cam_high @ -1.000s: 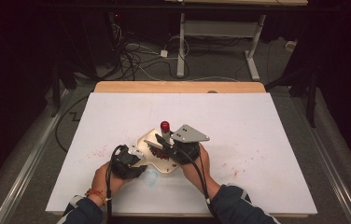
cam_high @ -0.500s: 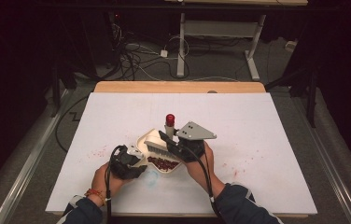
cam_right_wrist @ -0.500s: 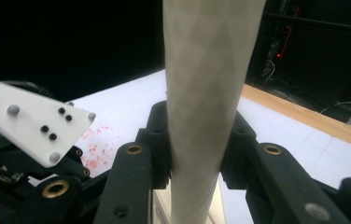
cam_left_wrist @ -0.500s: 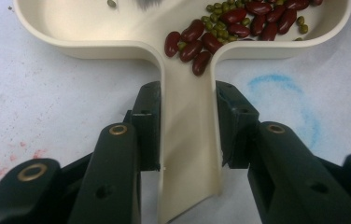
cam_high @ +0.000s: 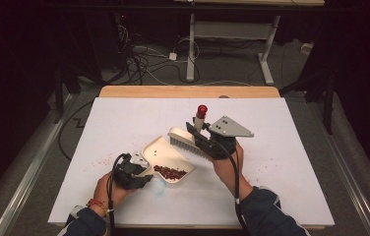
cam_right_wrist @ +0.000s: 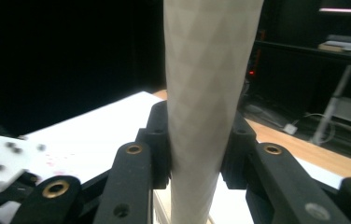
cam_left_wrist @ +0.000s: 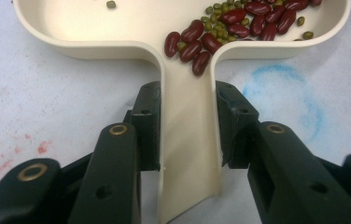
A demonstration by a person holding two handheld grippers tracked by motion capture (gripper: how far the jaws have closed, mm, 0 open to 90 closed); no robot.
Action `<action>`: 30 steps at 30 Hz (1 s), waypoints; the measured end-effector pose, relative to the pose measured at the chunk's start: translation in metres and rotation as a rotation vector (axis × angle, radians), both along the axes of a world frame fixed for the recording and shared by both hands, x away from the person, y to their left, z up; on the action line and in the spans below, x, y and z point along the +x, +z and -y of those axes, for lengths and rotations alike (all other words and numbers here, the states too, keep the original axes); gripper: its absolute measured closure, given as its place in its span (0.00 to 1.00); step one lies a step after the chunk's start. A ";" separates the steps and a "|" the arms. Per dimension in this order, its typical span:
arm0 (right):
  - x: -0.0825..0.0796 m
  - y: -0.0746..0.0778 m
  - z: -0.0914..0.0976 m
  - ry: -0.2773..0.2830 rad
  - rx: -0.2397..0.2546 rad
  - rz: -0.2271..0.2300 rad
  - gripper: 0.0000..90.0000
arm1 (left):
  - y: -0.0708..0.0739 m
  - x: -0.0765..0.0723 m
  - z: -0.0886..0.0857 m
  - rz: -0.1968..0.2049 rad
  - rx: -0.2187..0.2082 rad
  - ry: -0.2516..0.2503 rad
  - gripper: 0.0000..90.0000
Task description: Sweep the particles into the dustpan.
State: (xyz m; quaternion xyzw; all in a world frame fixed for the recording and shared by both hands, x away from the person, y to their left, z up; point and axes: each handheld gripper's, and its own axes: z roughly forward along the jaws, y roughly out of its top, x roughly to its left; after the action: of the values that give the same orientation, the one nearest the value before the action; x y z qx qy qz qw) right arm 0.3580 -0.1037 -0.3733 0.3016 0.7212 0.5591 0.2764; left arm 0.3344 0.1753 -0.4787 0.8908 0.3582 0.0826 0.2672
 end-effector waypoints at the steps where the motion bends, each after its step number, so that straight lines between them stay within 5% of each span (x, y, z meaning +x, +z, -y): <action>1: 0.002 -0.001 0.002 -0.008 -0.002 -0.002 0.78 | 0.001 0.000 0.000 -0.002 0.005 -0.002 0.70; 10: 0.019 -0.012 0.019 -0.065 0.001 -0.034 0.78 | 0.000 -0.009 -0.011 -0.002 -0.013 0.006 0.70; 15: 0.017 -0.018 0.013 -0.048 -0.017 -0.040 0.78 | 0.002 -0.011 -0.012 0.007 -0.015 0.010 0.71; 22: 0.003 -0.032 -0.005 0.012 -0.069 -0.056 0.78 | 0.001 -0.014 -0.008 0.009 -0.012 0.032 0.71; 30: -0.028 -0.036 -0.024 0.088 -0.127 -0.013 0.78 | 0.001 -0.016 -0.008 0.015 -0.013 0.044 0.71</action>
State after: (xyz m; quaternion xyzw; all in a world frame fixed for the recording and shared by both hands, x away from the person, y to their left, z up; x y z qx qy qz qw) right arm 0.3301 -0.0798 -0.4090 0.2551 0.7696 0.5218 0.2652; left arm 0.3180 0.1829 -0.4775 0.8802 0.3763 0.0927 0.2738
